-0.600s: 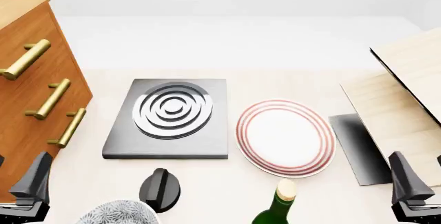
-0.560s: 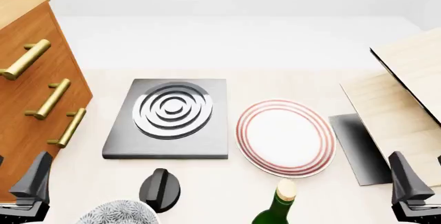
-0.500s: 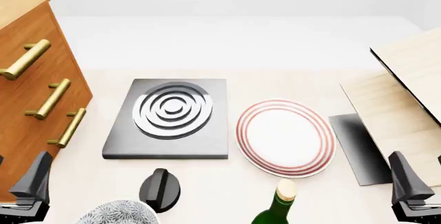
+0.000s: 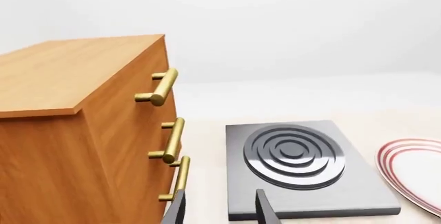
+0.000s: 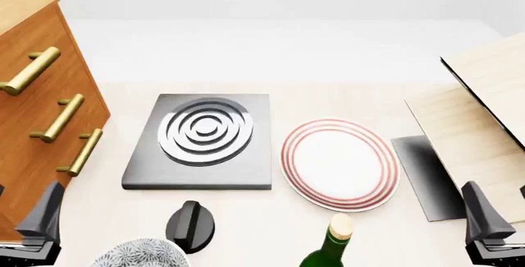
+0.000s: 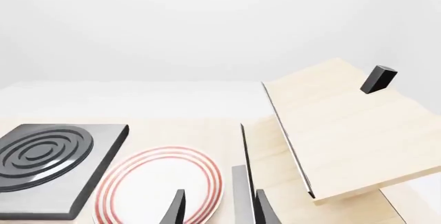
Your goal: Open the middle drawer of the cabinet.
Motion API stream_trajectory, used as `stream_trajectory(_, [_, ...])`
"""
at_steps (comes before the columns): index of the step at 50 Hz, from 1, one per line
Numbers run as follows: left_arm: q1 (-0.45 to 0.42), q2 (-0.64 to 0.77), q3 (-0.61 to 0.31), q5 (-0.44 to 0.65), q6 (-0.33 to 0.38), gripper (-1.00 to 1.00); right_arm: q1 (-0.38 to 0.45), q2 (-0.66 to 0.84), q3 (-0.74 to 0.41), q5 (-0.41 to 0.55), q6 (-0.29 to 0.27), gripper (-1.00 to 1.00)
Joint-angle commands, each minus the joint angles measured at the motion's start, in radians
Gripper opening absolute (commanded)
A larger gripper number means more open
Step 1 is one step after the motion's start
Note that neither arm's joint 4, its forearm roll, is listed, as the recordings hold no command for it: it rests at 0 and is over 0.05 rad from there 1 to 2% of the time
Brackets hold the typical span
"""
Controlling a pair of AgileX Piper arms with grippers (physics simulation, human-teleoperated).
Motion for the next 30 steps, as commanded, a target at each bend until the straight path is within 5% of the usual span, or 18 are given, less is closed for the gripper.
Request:
stream_trajectory(1, [-0.007, -0.003, 0.000, 0.003, -0.005, 1.00, 0.000, 0.000, -0.001, -0.002, 0.001, 1.00])
stream_trajectory(20, [-0.070, -0.006, -0.021, -0.056, 0.165, 1.00, 0.000, 0.000, -0.001, -0.002, 0.001, 1.00])
stream_trajectory(30, [-0.124, -0.006, -0.095, 0.006, 0.275, 1.00, 0.000, 0.000, -0.001, -0.002, 0.001, 1.00])
